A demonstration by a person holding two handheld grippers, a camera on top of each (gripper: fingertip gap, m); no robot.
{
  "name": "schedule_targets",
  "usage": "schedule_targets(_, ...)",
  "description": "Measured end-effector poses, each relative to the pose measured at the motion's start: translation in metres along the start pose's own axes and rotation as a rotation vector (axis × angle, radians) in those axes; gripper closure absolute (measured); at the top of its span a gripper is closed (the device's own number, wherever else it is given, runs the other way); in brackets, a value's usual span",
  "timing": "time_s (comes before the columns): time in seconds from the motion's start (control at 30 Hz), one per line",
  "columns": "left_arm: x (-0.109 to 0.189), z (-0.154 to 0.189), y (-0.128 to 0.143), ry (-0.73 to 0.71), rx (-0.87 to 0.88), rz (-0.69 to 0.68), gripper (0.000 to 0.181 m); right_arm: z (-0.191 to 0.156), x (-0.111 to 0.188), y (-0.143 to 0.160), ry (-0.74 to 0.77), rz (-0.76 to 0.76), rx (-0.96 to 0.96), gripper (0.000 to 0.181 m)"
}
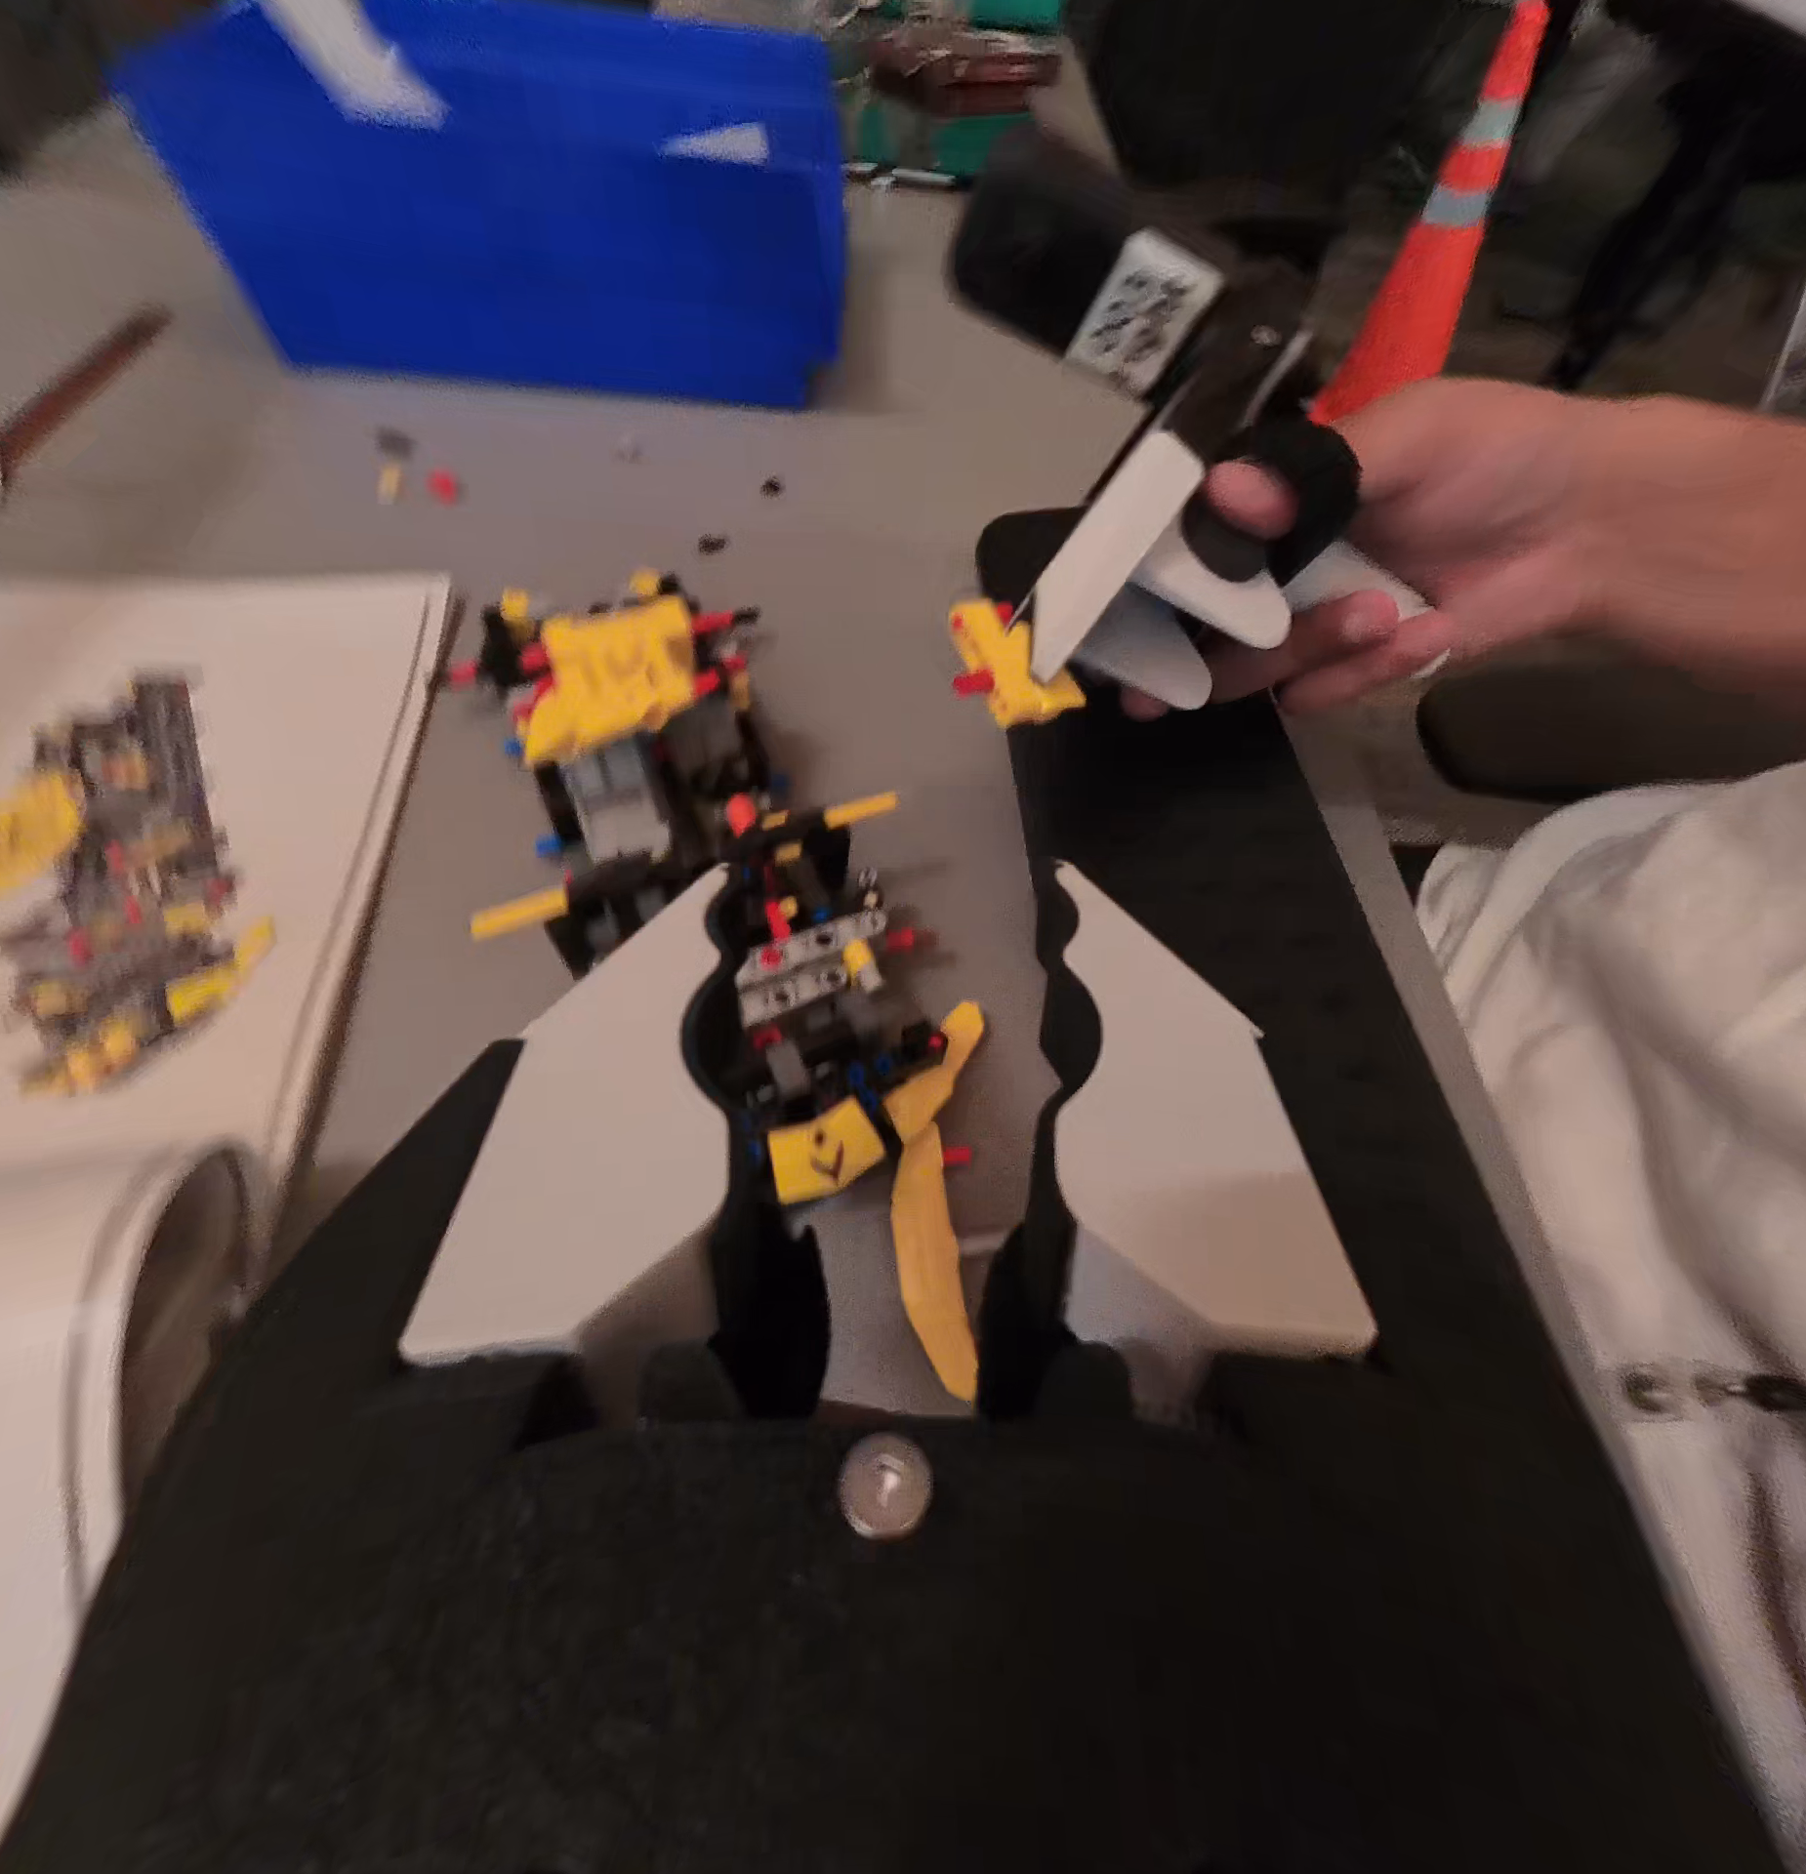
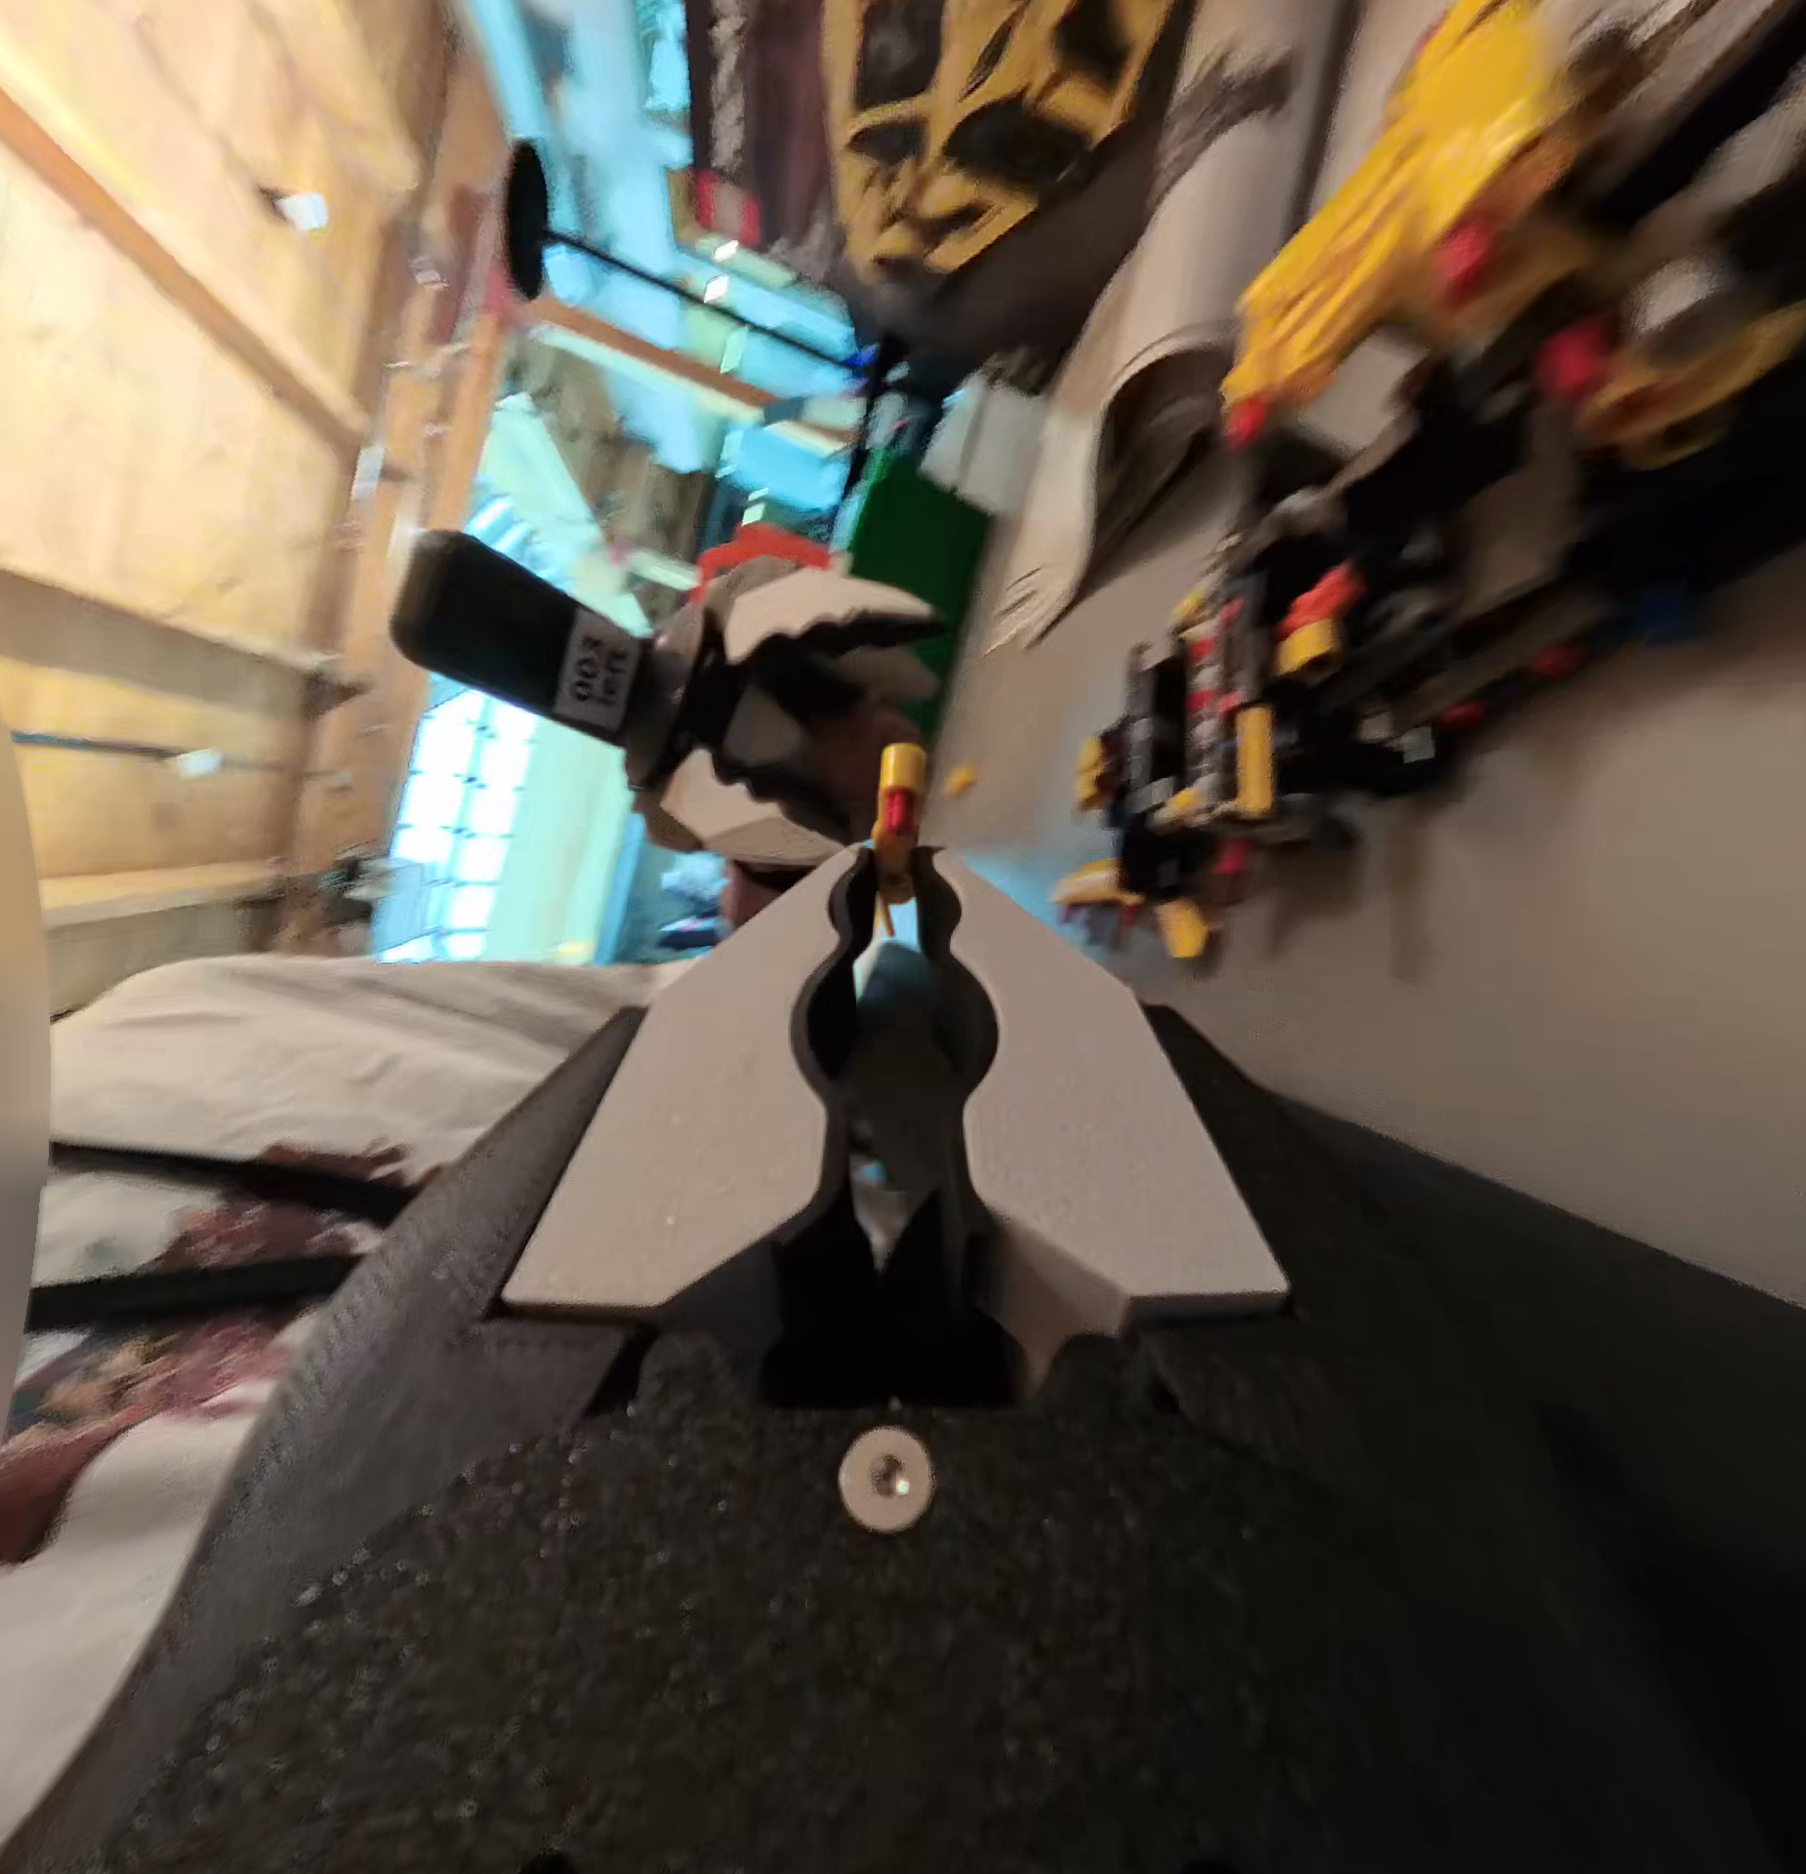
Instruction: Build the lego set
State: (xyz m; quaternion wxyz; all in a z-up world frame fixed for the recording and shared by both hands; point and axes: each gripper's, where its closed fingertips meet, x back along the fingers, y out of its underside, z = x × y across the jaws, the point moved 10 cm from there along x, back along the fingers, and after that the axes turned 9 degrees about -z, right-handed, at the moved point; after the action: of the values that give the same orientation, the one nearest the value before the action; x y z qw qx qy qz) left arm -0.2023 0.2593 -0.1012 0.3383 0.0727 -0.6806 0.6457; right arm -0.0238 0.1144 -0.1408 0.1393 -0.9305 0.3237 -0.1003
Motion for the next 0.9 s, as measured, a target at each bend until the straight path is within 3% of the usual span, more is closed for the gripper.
schedule_targets(0.13, -0.014, 0.024, -0.016, -0.113, -0.473, -0.115, 0.128, -0.008, -0.01, -0.001, -0.127, -0.08, -0.028, 0.176)
schedule_targets(0.23, -0.02, 0.031, -0.016, -0.169, -0.69, -0.123, 0.139, -0.013, -0.011, -0.004, -0.151, -0.105, -0.032, 0.175)
schedule_targets(0.33, -0.021, 0.032, -0.019, -0.151, -0.697, -0.045, 0.149, -0.012, -0.01, -0.008, -0.157, -0.09, -0.034, 0.175)
schedule_targets(0.5, -0.019, 0.032, -0.023, -0.262, -0.77, 0.029, 0.152, -0.008, -0.012, -0.008, -0.174, -0.096, -0.062, 0.175)
schedule_targets(0.67, -0.023, 0.037, -0.017, -0.401, -0.952, 0.025, 0.163, -0.003, -0.016, -0.01, -0.215, -0.104, -0.094, 0.176)
schedule_targets(0.9, -0.032, 0.038, -0.014, -0.603, -1.078, -0.004, 0.172, -0.002, -0.014, -0.019, -0.199, -0.062, -0.07, 0.174)
